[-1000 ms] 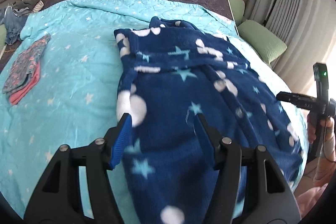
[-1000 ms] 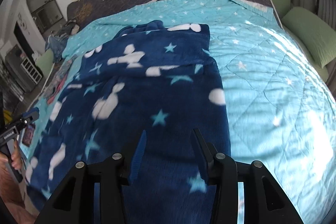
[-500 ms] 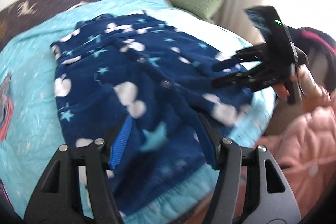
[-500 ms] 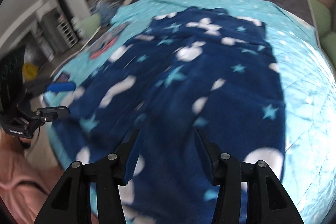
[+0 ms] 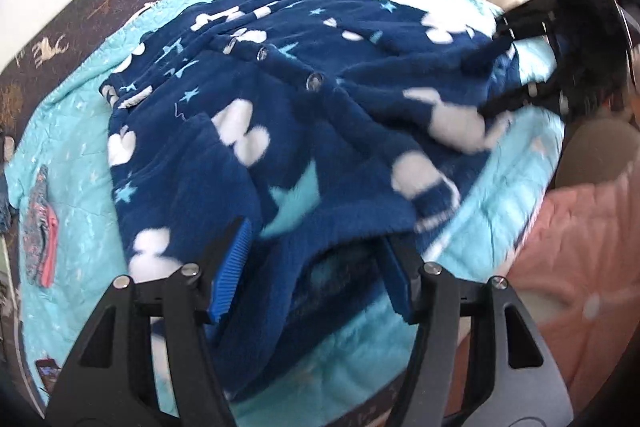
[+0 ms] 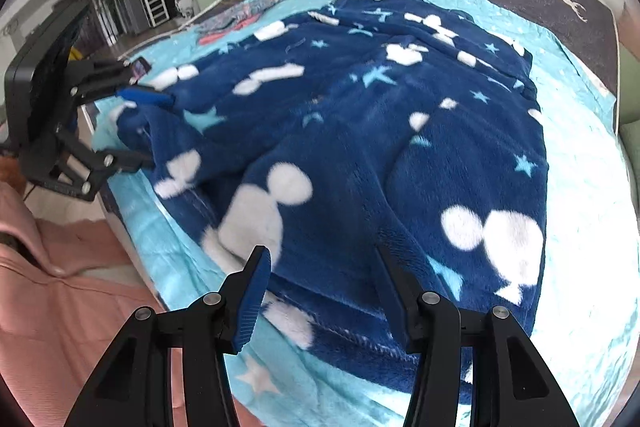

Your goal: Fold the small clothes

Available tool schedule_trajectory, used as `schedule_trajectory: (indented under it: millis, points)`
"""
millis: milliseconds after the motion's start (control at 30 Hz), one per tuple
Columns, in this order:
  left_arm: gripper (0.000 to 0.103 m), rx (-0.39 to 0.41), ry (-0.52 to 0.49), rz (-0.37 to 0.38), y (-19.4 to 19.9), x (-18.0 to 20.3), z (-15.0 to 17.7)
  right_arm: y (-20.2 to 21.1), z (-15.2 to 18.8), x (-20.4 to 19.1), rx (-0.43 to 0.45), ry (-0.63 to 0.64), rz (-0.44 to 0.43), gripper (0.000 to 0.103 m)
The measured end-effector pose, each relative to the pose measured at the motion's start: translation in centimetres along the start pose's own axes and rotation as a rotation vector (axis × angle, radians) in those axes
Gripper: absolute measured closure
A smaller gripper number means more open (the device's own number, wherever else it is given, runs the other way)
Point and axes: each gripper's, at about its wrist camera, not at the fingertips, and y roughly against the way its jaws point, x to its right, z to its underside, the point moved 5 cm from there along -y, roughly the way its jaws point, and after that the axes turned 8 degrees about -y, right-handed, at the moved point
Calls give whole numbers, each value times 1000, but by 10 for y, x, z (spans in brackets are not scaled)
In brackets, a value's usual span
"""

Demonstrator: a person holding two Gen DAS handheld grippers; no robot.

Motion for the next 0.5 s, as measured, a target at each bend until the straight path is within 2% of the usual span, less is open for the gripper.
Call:
schedule_trajectory:
  millis: [133, 200, 233, 267, 300, 333, 433, 500]
  points:
    - [40, 34, -7, 17, -3, 5, -12, -5, 7, -4, -10, 58, 41, 48]
    - [44, 58, -8, 9, -4, 7, -18, -5, 10, -6, -7, 82, 54, 45]
    - [54, 79, 9, 22, -5, 7, -21, -4, 12, -6, 1, 90, 55, 45]
    - [68, 88, 32, 44, -7, 5, -24, -4, 11, -6, 6, 90, 54, 44]
    - [76, 92, 64, 73, -9, 4, -26, -5, 10, -5, 16, 84, 48, 44]
    - [92, 92, 104, 107, -11, 1, -28, -6, 8, -6, 23, 76, 41, 43]
    - [95, 110, 218, 167, -12, -9, -30, -14, 3, -14, 34, 90, 15, 43]
    - [95, 125, 278, 207, -10, -15, -30, -18, -1, -26, 45, 147, 21, 43]
